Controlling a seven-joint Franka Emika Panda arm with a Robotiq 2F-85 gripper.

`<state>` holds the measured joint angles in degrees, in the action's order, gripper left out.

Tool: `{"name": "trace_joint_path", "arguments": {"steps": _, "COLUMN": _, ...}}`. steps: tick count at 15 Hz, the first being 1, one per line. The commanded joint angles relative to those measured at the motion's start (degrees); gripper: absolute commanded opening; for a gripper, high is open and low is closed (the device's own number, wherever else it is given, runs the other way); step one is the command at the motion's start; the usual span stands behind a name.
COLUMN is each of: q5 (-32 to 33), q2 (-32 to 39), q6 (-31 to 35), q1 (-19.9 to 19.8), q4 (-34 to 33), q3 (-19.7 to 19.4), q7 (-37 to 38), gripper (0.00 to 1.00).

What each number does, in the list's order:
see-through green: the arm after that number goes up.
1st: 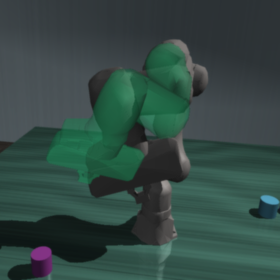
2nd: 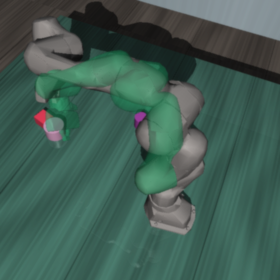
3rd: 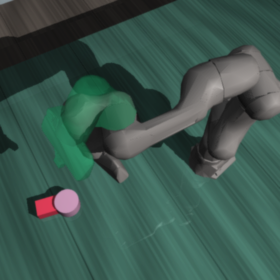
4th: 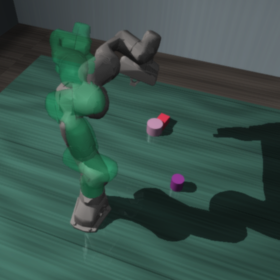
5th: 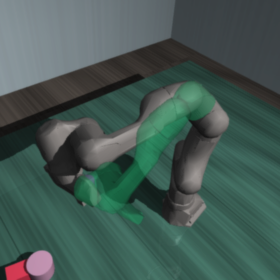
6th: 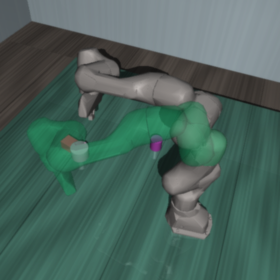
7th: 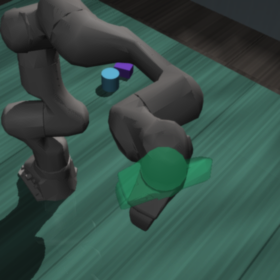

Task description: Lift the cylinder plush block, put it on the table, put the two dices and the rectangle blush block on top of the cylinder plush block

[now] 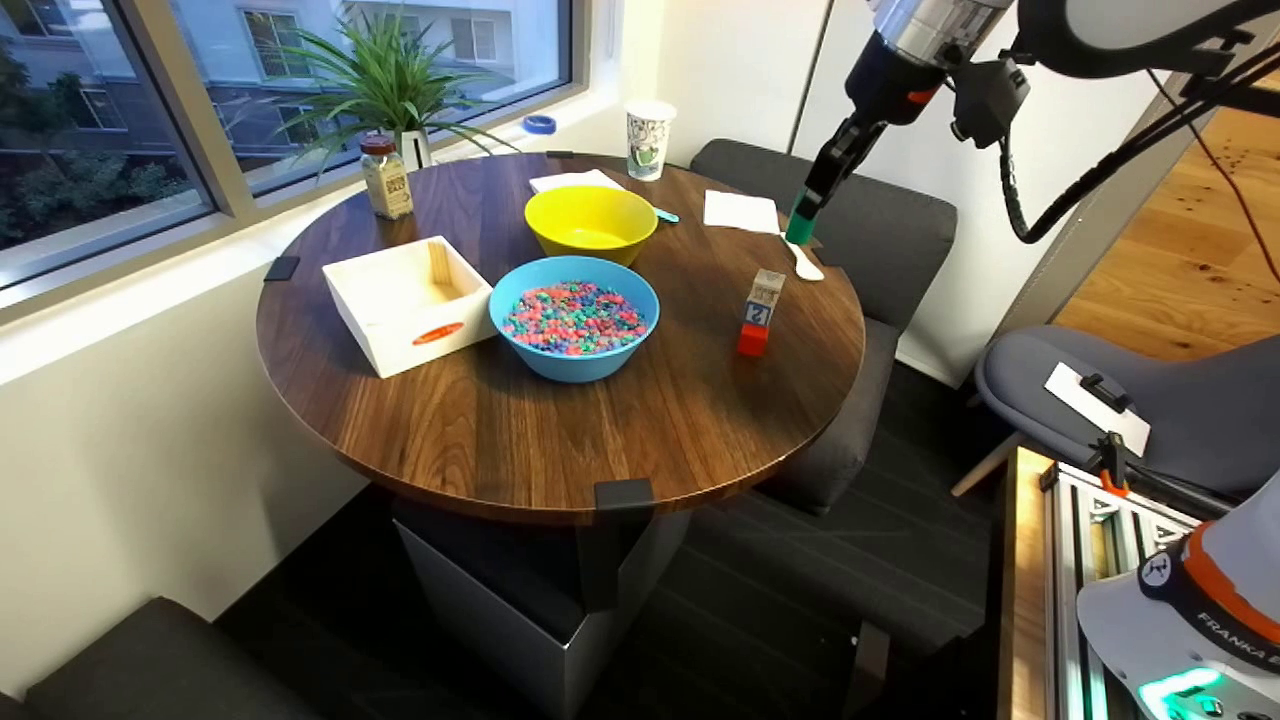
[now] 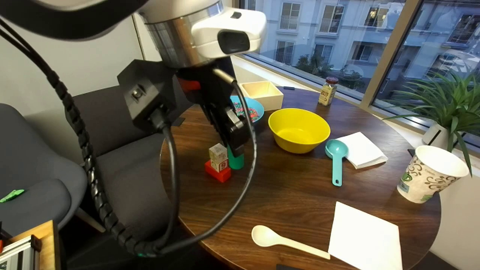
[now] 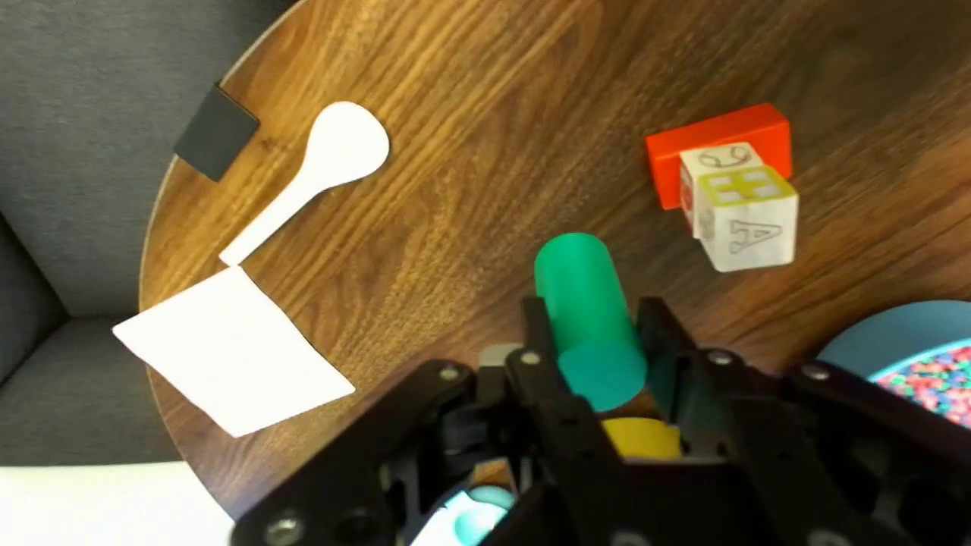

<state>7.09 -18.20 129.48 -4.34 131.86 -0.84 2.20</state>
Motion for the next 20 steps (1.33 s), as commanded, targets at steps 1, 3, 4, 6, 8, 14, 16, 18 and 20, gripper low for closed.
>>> {"name": "trace_joint_path", "arguments": {"steps": 1, "q5": 1.0, "q2": -0.5, "q6": 4.1, "q1": -1.4, "q4": 4.4, "q3": -1.1, "q7": 1.8, "gripper": 0.08}}
{"name": "trace_joint_path", "arguments": {"steps": 3, "q5": 0.7, "q2": 0.2, "q6": 7.1, "q1": -1.9, "q4": 6.2, "q3": -1.7, "q7": 1.8, "gripper": 0.08}}
{"name": "trace_joint_path", "arguments": {"steps": 4, "q5": 0.3, "q2": 0.7, "q6": 8.4, "q1": -2.1, "q4": 6.7, "q3": -1.9, "q7": 2.1, "gripper": 0.08}}
{"name": "trace_joint_path", "arguments": {"steps": 6, "q5": 0.1, "q2": 1.7, "q6": 10.7, "q1": -2.5, "q4": 7.7, "q3": -2.0, "q7": 3.5, "gripper": 0.08}}
{"name": "trace_joint_path", "arguments": {"steps": 8, "q5": -0.1, "q2": 2.8, "q6": 12.4, "q1": -2.6, "q4": 8.4, "q3": -2.1, "q7": 4.2, "gripper": 0.08}}
{"name": "trace_joint_path", "arguments": {"steps": 14, "q5": -0.4, "q2": 6.6, "q6": 14.3, "q1": -2.3, "q4": 8.1, "q3": -2.1, "q7": 4.4, "gripper": 0.08}}
{"name": "trace_joint_path", "arguments": {"steps": 16, "q5": -0.4, "q2": 7.6, "q6": 15.0, "q1": -2.3, "q4": 7.9, "q3": -2.1, "q7": 4.7, "gripper": 0.08}}
{"name": "trace_joint_path", "arguments": {"steps": 18, "q5": -0.6, "q2": 8.3, "q6": 15.4, "q1": -2.2, "q4": 7.8, "q3": -2.1, "q7": 5.1, "gripper": 0.08}}
{"name": "trace_joint_path", "arguments": {"steps": 20, "q5": -0.9, "q2": 8.8, "q6": 16.1, "q1": -2.2, "q4": 7.6, "q3": -2.2, "q7": 5.6, "gripper": 0.08}}
